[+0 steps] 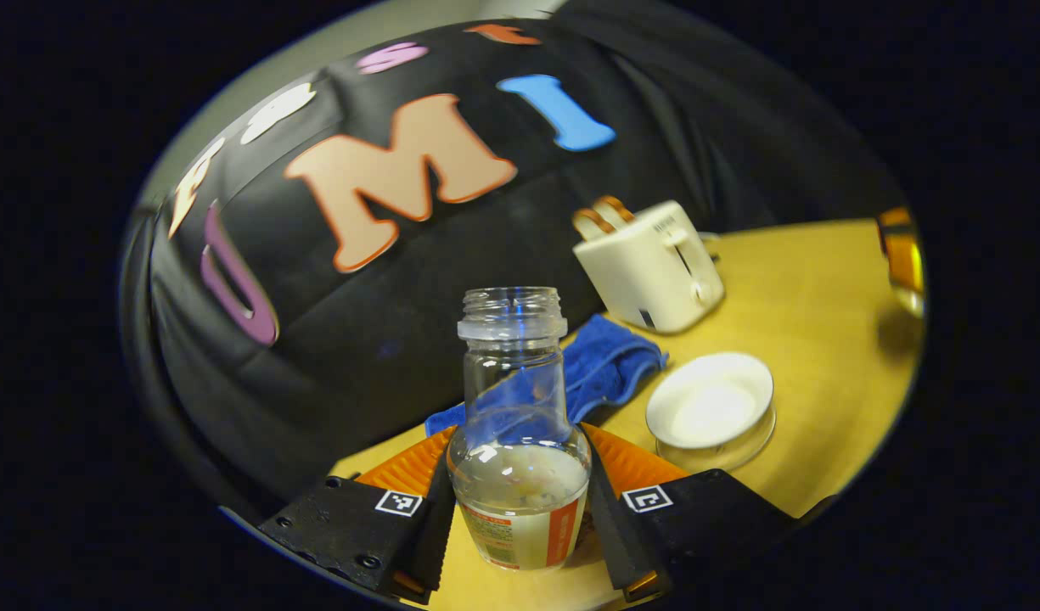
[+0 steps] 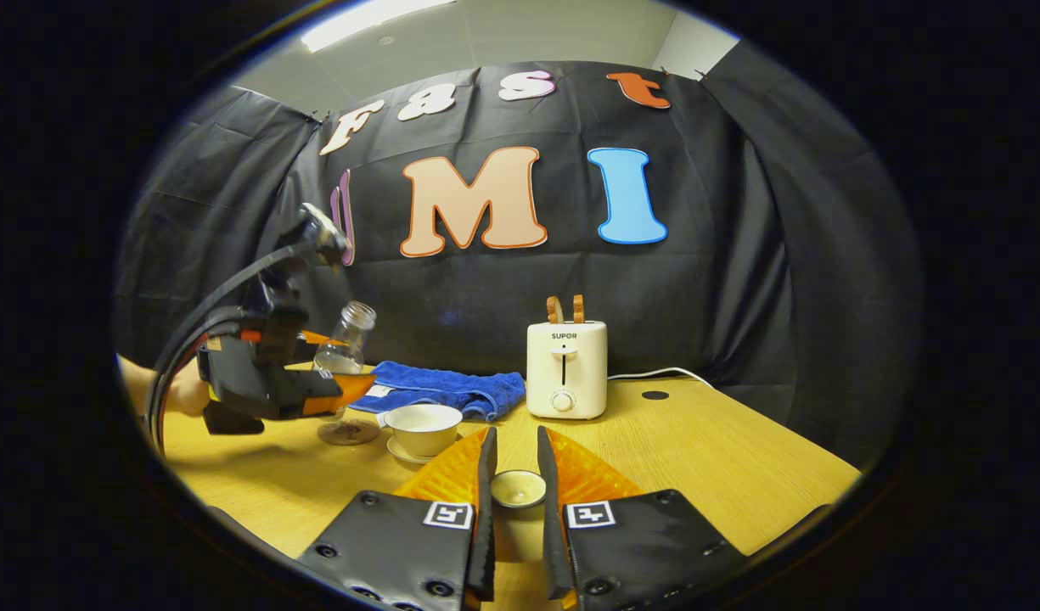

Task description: Open the teacup lid with one hand, grasp the water bottle and pour water into the teacup with the other hand; after pouring, place the water bottle on the coaster and then close the teacup lid.

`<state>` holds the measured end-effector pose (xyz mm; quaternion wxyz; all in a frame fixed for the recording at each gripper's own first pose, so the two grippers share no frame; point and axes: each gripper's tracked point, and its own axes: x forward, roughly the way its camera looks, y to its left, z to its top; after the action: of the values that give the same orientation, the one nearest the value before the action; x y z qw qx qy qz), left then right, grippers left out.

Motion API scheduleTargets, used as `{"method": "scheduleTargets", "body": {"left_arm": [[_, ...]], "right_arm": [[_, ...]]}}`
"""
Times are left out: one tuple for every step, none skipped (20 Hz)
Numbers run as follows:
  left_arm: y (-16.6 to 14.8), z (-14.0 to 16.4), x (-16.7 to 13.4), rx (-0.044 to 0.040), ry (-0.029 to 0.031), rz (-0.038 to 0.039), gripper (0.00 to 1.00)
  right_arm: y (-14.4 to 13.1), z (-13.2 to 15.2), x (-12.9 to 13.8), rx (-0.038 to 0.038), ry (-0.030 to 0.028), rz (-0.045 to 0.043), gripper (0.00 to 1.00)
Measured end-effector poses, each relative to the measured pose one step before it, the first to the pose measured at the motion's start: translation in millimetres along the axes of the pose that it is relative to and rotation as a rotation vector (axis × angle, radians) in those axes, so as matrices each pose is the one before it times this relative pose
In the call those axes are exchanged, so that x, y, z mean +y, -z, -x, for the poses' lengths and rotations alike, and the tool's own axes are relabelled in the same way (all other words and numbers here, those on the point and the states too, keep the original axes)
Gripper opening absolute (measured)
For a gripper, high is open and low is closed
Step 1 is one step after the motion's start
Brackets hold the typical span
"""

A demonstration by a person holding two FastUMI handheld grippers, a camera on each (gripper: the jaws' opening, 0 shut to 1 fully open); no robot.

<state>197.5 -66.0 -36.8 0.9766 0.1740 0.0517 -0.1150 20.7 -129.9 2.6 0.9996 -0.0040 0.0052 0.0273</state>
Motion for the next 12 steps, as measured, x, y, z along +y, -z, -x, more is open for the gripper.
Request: {"method": "scheduleTargets", "body": {"left_arm": [[-0.84, -0.14, -4.12, -0.01528, -0.00599, 0.08609, 0.70], [-7.42, 1.73, -4.87, -0.01993, -0.00352, 0.05009, 0.70], [-1.62, -1.15, 0.47, -0.01292, -0.01494, 0.02937, 0.70], [-0.60, -0.66, -0.80, -0.00704, -0.00891, 0.01891, 0.70], [-0.43, -1.52, -1.25, -0.00915, -0.00523, 0.02174, 0.70], [-4.02, -0.50, -0.02, -0.01544, -0.00378, 0.01304, 0.70], [1.07, -1.54, -1.54, -0.00705, 0.00310, 0.01209, 0.70], [1.67, -0.98, -0.80, 0.00167, -0.00107, 0.00546, 0.70], [-0.11, 1.26, 2.18, -0.00770, -0.00648, 0.00932, 0.70], [-0.32, 0.71, 0.52, -0.00852, -0.00679, 0.01160, 0.70], [0.25, -1.72, -0.77, -0.01166, -0.00900, 0.01542, 0.70], [-0.47, -1.62, 0.51, -0.01440, -0.01001, 0.02085, 0.70]], "right_arm": [[0.58, -0.36, -0.15, -0.00007, -0.00140, 0.00006, 0.26], [-0.68, 0.33, -0.10, 0.00014, 0.00007, -0.00019, 0.26], [0.74, -0.39, 0.22, 0.00003, -0.00038, 0.00039, 0.26], [-1.16, 0.15, 0.05, -0.00087, 0.00004, 0.00005, 0.25], [0.25, 0.03, -0.07, 0.00051, -0.00038, 0.00024, 0.26], [0.43, -0.22, -0.15, 0.00034, -0.00005, -0.00011, 0.26], [-0.15, 0.02, -0.07, -0.00027, -0.00007, 0.00017, 0.26], [0.18, 0.08, 0.13, -0.00011, -0.00065, 0.00033, 0.26], [0.02, 0.10, 0.06, 0.00092, -0.00053, 0.00002, 0.25], [-0.03, 0.51, -0.57, -0.00050, -0.00012, 0.00003, 0.26], [-0.82, -0.61, 0.10, -0.00054, 0.00073, 0.00014, 0.26], [0.70, 0.10, 0.23, -0.00011, 0.00017, -0.00036, 0.26]]}}
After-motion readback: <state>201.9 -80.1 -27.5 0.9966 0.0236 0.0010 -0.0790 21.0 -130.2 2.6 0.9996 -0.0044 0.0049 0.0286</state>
